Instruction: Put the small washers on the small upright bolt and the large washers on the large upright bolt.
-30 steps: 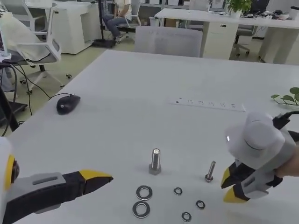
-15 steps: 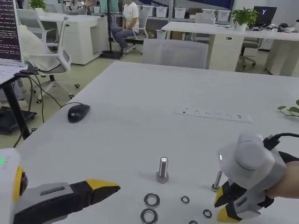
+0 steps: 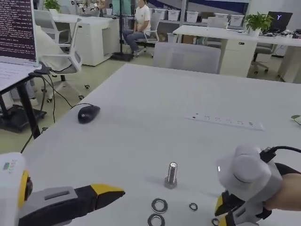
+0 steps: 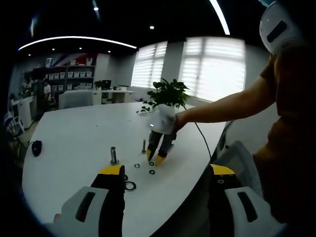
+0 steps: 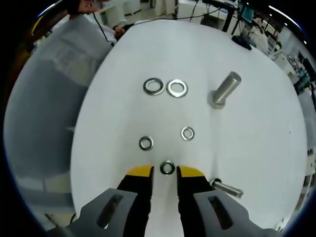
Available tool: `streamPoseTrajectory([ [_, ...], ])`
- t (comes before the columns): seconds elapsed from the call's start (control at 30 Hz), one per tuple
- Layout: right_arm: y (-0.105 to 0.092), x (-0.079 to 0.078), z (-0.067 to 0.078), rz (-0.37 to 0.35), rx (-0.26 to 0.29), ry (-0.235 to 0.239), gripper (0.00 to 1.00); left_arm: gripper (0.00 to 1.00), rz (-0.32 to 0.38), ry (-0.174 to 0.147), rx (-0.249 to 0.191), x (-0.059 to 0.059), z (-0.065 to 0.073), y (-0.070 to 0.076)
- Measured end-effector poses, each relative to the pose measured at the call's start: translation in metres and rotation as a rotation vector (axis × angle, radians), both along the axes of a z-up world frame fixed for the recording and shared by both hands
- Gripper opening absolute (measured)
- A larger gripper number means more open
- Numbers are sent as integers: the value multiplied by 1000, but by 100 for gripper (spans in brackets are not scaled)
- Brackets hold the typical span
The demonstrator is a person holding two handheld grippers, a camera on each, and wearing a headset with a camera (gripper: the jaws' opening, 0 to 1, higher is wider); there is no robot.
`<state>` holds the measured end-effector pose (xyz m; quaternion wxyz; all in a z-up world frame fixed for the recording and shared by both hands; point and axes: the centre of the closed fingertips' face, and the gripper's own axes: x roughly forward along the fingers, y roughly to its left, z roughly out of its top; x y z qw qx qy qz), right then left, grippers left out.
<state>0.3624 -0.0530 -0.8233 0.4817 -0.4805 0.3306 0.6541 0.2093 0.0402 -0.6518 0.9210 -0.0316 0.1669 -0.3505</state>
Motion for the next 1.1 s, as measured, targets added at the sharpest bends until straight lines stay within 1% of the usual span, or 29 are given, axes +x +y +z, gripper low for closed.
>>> streamPoseTrajectory([
  [0.23, 1, 3, -1, 7, -11, 3, 20, 68, 1, 5, -5, 0, -2, 0],
  [0.33, 0, 1, -2, 6, -17, 13, 19, 68, 1, 7, -4, 1, -2, 1],
  [0.53, 0, 2, -2, 8, -13, 19, 19, 68, -1, 9, -8, 3, -3, 2],
  [0.6, 0, 2, -2, 14, -14, 16, 19, 68, -4, 12, -5, 4, -3, 2],
  [0.73, 0, 2, -2, 26, -18, 8, 18, 68, -7, 6, -8, 5, -2, 0],
  [0.8, -1, 3, -3, 37, -23, 0, 15, 68, -7, 7, -8, 5, -2, 0],
  [0.9, 0, 3, -3, 47, -24, -2, 14, 68, -9, 8, -8, 5, -3, 0],
  [1.1, 0, 4, -3, 46, -33, -3, 13, 68, -7, 10, -7, 5, -4, -1],
])
